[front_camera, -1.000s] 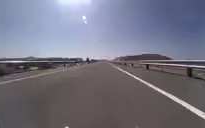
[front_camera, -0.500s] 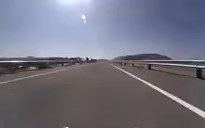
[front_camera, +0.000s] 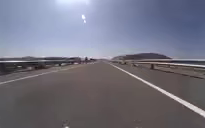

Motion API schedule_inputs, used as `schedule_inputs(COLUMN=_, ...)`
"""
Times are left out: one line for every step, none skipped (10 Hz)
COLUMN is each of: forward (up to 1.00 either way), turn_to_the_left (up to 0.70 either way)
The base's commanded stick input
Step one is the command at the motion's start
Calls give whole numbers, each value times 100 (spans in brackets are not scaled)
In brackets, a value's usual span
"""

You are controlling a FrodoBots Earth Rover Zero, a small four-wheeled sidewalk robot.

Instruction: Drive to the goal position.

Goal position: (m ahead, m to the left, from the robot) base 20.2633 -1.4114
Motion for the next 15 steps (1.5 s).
schedule_inputs(forward=100, turn_to_the_left=0)
schedule_inputs(forward=100, turn_to_the_left=0)
schedule_inputs(forward=100, turn_to_the_left=0)
schedule_inputs(forward=100, turn_to_the_left=0)
schedule_inputs(forward=100, turn_to_the_left=0)
schedule_inputs(forward=100, turn_to_the_left=0)
schedule_inputs(forward=100, turn_to_the_left=0)
schedule_inputs(forward=100, turn_to_the_left=0)
schedule_inputs(forward=100, turn_to_the_left=0)
schedule_inputs(forward=100, turn_to_the_left=0)
schedule_inputs(forward=100, turn_to_the_left=0)
schedule_inputs(forward=100, turn_to_the_left=0)
schedule_inputs(forward=100, turn_to_the_left=0)
schedule_inputs(forward=100, turn_to_the_left=0)
schedule_inputs(forward=100, turn_to_the_left=0)
